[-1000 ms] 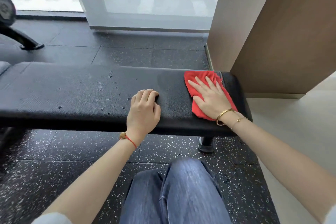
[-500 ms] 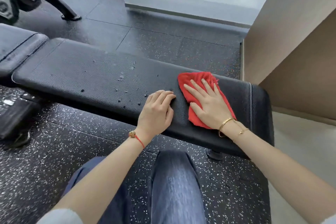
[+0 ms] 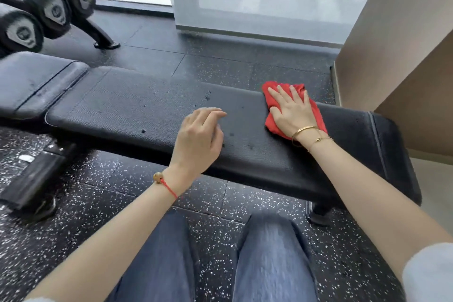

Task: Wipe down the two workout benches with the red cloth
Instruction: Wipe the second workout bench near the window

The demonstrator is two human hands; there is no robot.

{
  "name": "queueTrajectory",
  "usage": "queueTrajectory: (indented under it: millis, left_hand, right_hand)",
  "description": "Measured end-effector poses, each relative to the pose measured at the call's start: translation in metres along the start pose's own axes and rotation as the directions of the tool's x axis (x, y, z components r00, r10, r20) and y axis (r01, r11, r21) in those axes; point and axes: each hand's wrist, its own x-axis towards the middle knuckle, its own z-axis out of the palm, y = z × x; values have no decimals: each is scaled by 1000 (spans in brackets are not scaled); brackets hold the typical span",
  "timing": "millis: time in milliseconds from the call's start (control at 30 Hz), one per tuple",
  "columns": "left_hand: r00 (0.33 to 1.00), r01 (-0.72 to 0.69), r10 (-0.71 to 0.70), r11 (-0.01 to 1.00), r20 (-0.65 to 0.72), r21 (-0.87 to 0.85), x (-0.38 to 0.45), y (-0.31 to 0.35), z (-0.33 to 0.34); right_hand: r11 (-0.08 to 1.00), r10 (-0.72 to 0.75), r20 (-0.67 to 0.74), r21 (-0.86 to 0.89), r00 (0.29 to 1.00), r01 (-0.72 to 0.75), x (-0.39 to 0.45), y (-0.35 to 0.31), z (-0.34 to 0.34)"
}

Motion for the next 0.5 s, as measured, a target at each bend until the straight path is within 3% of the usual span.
queueTrajectory:
  millis: [267,400,500]
  left_hand:
    - [998,30,-35,995,54,90,3,-102,-25]
    - [995,13,-16,999,94,38,6,-119,-20]
    - [991,-6,3,1000,131,24,7,-124,-19]
  right_hand:
    - [981,-188,-19,51,982,189,-78,-99,12]
    - [997,52,-68,64,996,-47,-104,-90,13]
    - [955,294,-55,44,954,-292,-84,-91,7]
